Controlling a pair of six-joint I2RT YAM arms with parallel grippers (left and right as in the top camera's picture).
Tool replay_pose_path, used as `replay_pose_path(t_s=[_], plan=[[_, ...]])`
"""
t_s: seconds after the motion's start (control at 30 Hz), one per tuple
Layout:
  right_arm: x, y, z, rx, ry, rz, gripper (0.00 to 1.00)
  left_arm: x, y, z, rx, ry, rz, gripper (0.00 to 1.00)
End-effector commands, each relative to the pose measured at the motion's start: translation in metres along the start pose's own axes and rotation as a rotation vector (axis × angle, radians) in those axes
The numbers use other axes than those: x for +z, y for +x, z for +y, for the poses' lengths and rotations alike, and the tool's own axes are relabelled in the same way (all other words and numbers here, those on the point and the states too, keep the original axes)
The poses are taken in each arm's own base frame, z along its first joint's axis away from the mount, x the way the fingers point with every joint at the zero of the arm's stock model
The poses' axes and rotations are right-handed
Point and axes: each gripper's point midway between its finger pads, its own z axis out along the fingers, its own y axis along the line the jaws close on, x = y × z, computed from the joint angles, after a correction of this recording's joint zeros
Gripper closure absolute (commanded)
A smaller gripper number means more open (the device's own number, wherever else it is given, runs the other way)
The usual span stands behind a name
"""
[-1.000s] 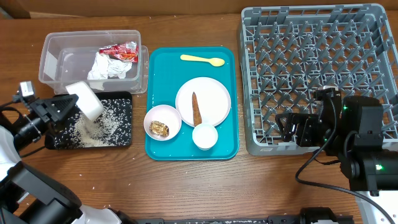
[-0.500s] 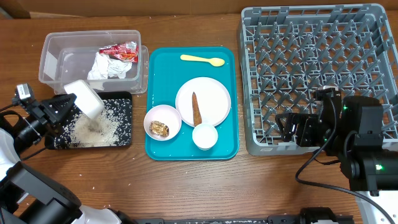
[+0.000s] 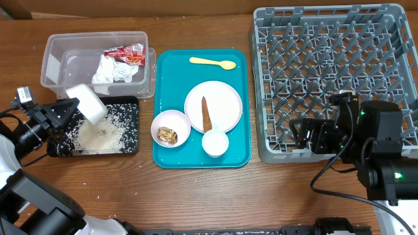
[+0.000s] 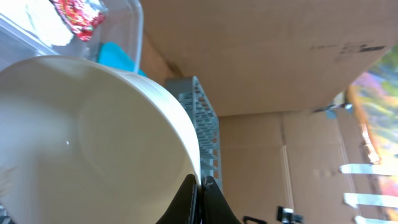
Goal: Sort waste into correct bins and load items into the dishwasher
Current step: 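Tilt the bowl with the left gripper to pour rice onto the black tray, then return the empty bowl to the teal tray with the left gripper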
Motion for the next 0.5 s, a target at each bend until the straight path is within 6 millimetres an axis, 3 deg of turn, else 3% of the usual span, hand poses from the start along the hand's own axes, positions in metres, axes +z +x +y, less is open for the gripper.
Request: replay_pose_path(t_s=[0.0,0.27,0.47], plan=[[-0.004,-0.006,0.003,-0.003,-0.007,-0.019,0.00,-0.001,-0.005,-0.014,-0.016,0.100,-0.023,0.96],[-0.004,-0.010,0.003,-0.009,-0.009,-0.035,0.00,0.006,-0.003,-0.020,0.002,0.116,-0.004,0.96],[-0.004,-0.011,0.004,-0.011,-0.010,-0.039,0.00,0.049,0.020,-0.081,0.284,0.172,0.140,0.96]])
